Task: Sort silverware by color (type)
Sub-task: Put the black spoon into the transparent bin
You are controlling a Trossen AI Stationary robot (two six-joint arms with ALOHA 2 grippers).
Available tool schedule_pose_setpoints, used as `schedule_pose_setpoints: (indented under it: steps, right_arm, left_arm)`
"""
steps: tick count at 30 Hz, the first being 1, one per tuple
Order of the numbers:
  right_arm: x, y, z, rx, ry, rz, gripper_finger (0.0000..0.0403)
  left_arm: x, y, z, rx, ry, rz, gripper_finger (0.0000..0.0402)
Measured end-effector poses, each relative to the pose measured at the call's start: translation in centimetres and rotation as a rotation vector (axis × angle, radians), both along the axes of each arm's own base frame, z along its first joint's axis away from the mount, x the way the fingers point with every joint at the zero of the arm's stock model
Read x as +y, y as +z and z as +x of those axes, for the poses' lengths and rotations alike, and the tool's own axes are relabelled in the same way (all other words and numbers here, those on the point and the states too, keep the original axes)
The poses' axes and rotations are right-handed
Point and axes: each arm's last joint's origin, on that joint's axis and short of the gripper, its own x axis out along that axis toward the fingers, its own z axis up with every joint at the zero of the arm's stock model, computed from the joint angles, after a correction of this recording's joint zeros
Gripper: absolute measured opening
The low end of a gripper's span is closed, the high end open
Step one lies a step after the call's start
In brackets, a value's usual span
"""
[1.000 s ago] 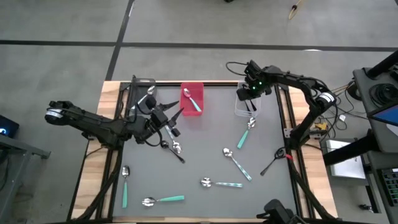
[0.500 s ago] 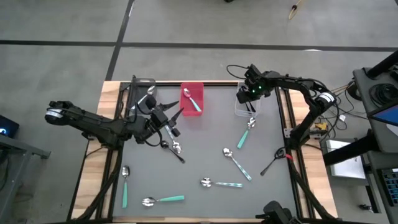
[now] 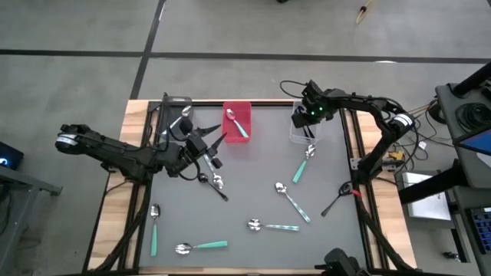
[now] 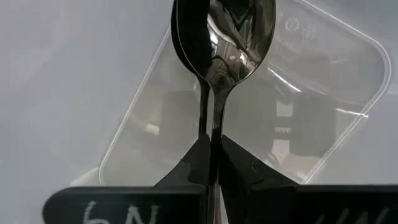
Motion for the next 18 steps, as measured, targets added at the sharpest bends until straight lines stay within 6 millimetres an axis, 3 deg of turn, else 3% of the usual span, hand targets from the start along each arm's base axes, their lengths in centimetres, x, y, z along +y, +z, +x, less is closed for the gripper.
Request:
schedule_pose_setpoints:
  steps: [18]
  right_arm:
    - [-0.01, -0.24, 0.08, -0.016, -0.01, -0.014, 0.0009]
  left_arm:
    - [0.0, 0.0, 0.0, 0.0, 0.0, 0.0, 0.013]
